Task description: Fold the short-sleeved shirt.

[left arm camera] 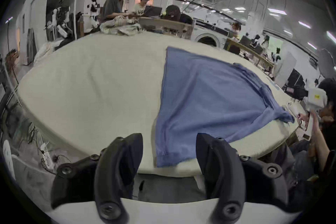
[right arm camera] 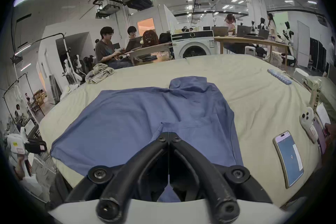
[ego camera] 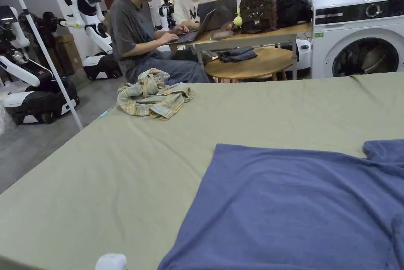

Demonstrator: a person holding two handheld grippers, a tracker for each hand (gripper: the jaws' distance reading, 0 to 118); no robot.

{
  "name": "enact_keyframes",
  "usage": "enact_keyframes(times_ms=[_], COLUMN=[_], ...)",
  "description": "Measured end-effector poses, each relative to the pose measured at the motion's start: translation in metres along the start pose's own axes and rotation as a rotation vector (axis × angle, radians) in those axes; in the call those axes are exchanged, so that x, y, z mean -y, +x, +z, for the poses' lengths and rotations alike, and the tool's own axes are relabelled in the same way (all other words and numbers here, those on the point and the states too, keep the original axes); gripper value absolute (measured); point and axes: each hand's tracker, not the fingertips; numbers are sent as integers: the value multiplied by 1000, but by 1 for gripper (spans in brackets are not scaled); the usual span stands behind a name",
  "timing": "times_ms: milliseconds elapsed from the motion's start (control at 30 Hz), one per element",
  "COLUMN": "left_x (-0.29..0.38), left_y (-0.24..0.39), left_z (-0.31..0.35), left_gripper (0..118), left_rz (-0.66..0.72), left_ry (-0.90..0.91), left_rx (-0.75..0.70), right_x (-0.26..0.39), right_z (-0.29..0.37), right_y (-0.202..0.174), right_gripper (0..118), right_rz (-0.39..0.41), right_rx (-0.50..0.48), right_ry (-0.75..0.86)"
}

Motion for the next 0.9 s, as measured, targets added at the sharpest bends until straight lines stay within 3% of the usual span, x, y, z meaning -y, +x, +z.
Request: enact_keyframes(times_ms=[33, 67, 100, 167, 200, 300, 433, 467, 533, 700, 767, 867, 900], left_x=[0, 0, 0, 2, 2, 5, -4, -7, -7, -7, -7, -4, -5], left_y=[1, 1, 0, 9, 14, 29, 26, 24, 27, 33, 34, 20, 20], left_z=[-9, -18, -26, -32, -31, -39, -45, -45, -36, -32, -31, -35, -35], left_gripper=[59, 53, 36, 27, 27, 0, 0, 0, 0, 0, 0, 0, 0], left_rz=[0, 5, 14, -57, -91, -107, -102, -94, -73, -39, -33, -44, -47], left_ry=[-24, -64, -109, -98, -77, -118, -179, -186, -189, -183, -184, -186, -187], left_rx=[-19, -29, -31, -133, -101, -72, -75, -65, -55, -47, -46, -56, -58], right_x=[0, 1, 0, 0, 1, 3, 14, 17, 31, 63, 79, 90, 93], right_z=[2, 4, 7, 16, 21, 37, 65, 71, 82, 85, 81, 68, 66], right_y=[1, 3, 6, 13, 17, 36, 69, 75, 93, 108, 108, 108, 106], right_gripper=[0, 0, 0, 0, 0, 0, 0, 14, 59, 63, 72, 71, 64], right_rz=[-5, -11, -15, -19, -23, -40, -90, -100, -129, -202, -225, -215, -209], right_rx=[1, 6, 12, 34, 46, 102, 172, 209, 216, 185, 137, 146, 151], right_ry=[-4, -4, -1, 3, 9, 13, 29, 15, 1, -82, -107, -170, -176])
